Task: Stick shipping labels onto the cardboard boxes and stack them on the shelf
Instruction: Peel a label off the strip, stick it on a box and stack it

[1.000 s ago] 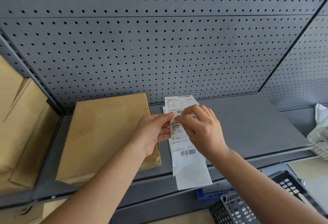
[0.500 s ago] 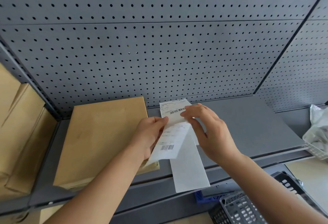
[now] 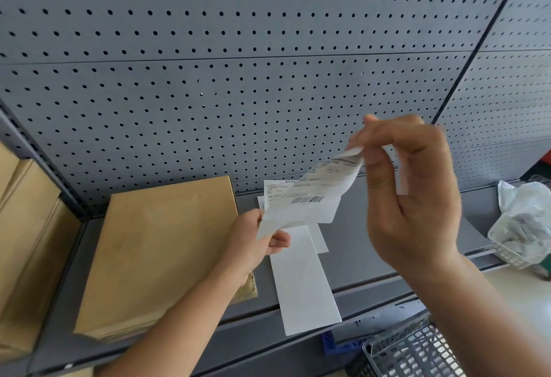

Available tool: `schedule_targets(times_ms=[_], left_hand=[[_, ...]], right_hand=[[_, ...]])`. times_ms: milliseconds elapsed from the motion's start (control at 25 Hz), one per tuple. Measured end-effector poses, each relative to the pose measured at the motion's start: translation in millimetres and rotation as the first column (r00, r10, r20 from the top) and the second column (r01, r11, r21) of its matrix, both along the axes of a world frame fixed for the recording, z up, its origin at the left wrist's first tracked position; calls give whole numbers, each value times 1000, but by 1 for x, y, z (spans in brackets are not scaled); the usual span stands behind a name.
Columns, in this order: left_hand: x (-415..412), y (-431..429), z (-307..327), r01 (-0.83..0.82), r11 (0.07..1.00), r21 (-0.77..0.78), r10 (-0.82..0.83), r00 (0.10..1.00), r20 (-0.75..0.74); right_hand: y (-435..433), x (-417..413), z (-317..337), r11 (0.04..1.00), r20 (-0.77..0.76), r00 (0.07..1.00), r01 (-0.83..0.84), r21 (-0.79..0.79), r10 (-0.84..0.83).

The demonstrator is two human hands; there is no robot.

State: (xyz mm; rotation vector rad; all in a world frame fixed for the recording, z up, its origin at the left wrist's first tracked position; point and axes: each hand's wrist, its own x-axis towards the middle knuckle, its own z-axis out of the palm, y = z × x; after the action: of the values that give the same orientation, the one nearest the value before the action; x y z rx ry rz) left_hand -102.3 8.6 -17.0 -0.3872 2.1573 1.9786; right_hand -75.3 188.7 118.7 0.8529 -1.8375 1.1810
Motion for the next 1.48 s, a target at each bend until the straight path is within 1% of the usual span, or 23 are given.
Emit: schedule_targets(times_ms=[80, 200, 280, 400, 480, 600, 680, 720, 760, 800, 880, 920, 960, 1040, 1160, 1200, 1240, 1280, 1320, 1360, 1400, 1440, 1480], left_hand=[[0, 3, -1, 21, 999, -49, -22, 1000, -6], [3, 4, 0, -1, 994, -108, -5, 999, -54], [2, 5, 0, 13, 990, -140, -23, 997, -69], [6, 7, 10, 39, 984, -172, -47, 998, -44], [12, 7, 15, 48, 982, -182, -60, 996, -61], [24, -4, 35, -29, 990, -140, -5, 972, -235], [27, -18, 47, -62, 998, -5, 57, 942, -331], [30, -28, 55, -49, 995, 91, 80, 927, -368], [34, -39, 63, -7, 983, 183, 84, 905, -417], [39, -48, 69, 64, 973, 220, 48, 880, -472], [52, -60, 82, 170, 980, 105, -88, 841, -533], [59, -63, 86, 189, 981, 52, -133, 838, -530], [62, -64, 86, 159, 987, 29, -122, 849, -515], [65, -69, 82, 44, 999, 11, -33, 871, -490], [67, -84, 76, -103, 994, 49, 114, 875, -471], [66, -92, 75, -161, 985, 64, 173, 875, -451], [65, -100, 73, -221, 973, 71, 230, 874, -429], [64, -109, 69, -270, 960, 72, 276, 874, -400], [63, -120, 63, -309, 948, 73, 314, 876, -366], [63, -128, 58, -339, 938, 73, 343, 880, -328], [62, -137, 53, -361, 930, 71, 365, 884, -293], [62, -145, 48, -376, 925, 61, 378, 887, -265], [62, -151, 44, -381, 924, 42, 379, 892, -246]], right_hand=[[1, 7, 15, 1000, -75, 997, -15, -16, 14], [2, 16, 34, 1000, -169, 986, -14, -12, 11], [2, 19, 42, 999, -190, 982, -22, -31, 16], [1, 19, 45, 997, -178, 984, -32, -71, 19], [-2, 16, 41, 999, -132, 991, -24, -28, 20], [-7, 9, 27, 993, 20, 999, -43, 107, 41], [-12, 2, 17, 981, 94, 995, -44, 187, 27], [-15, -1, 12, 974, 121, 992, -58, 218, 32], [-19, -5, 8, 967, 147, 989, -71, 245, 35], [-23, -8, 4, 959, 174, 984, -83, 269, 37], [-33, -15, -2, 947, 220, 975, -110, 303, 43], [-39, -17, -5, 941, 240, 970, -126, 313, 50], [-46, -19, -8, 937, 258, 965, -141, 319, 58], [-61, -22, -12, 929, 296, 952, -176, 324, 77], [-82, -31, -21, 926, 403, 914, -191, 325, 47], [-89, -35, -26, 938, 489, 872, -193, 288, 29], [-96, -39, -31, 954, 612, 790, -208, 218, 33], [-103, -42, -37, 964, 745, 663, -238, 120, 71], [-112, -44, -44, 960, 854, 501, -279, 7, 140], [-120, -45, -52, 946, 918, 340, -309, -95, 203], [-127, -45, -61, 930, 947, 211, -328, -165, 242], [-135, -45, -69, 919, 957, 131, -339, -202, 259], [-142, -45, -75, 915, 961, 96, -342, -214, 260]])
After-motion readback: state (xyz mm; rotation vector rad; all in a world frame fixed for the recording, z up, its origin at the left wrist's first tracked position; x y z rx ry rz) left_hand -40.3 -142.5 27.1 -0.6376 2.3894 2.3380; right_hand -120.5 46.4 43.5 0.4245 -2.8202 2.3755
